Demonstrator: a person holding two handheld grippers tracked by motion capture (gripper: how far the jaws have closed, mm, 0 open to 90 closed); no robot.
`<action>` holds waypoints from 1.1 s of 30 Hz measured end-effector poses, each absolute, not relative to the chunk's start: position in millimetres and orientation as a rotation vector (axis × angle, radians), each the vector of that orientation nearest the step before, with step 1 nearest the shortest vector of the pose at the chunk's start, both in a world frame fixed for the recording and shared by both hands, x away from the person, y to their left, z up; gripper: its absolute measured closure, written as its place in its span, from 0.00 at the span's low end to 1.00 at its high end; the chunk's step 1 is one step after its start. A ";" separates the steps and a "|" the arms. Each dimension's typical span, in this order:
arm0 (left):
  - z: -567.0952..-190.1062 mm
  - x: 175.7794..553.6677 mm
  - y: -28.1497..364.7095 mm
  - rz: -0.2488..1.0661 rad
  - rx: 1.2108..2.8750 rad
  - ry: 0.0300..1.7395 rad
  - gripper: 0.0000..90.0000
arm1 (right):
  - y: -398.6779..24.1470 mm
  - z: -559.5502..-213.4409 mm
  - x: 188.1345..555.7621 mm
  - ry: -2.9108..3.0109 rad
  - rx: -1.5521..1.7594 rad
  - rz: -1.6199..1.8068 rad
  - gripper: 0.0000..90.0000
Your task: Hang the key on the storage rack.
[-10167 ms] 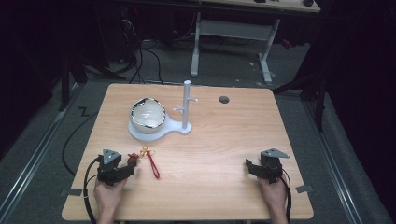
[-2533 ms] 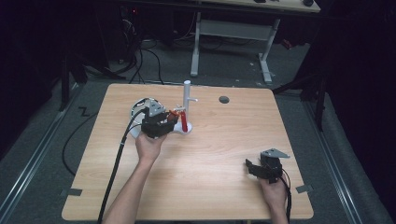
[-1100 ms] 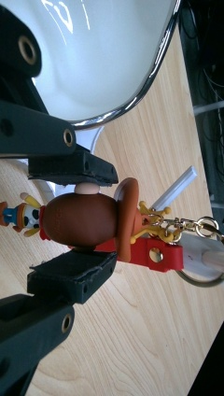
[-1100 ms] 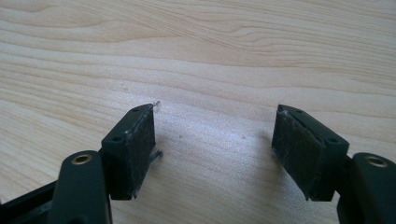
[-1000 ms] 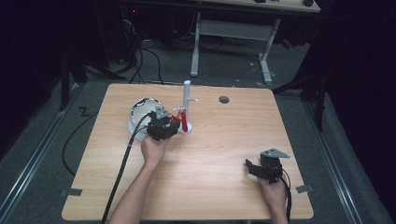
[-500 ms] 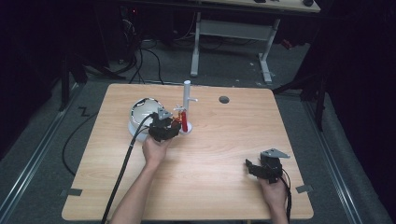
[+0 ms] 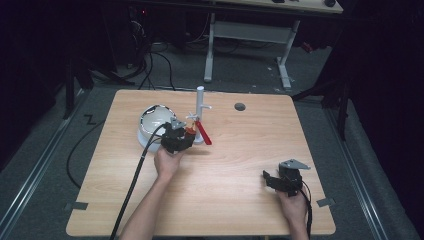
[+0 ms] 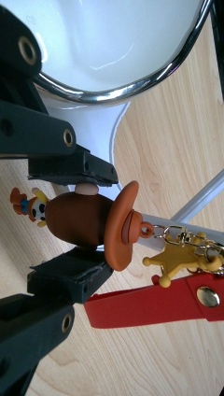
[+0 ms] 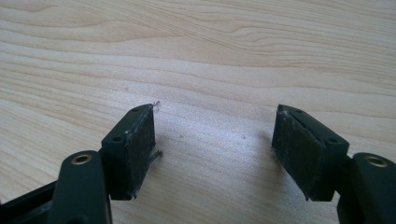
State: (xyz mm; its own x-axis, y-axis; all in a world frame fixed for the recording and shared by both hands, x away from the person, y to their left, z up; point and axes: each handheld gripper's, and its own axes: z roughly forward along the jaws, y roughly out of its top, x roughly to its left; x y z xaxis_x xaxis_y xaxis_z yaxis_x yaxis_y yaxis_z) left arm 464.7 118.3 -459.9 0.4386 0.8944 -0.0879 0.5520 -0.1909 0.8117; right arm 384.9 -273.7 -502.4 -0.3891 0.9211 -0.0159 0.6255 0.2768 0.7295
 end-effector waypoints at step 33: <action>-454.5 437.4 141.0 0.543 1.857 1.262 0.50 | -273.3 -502.5 384.8 2.115 1.389 0.900 0.34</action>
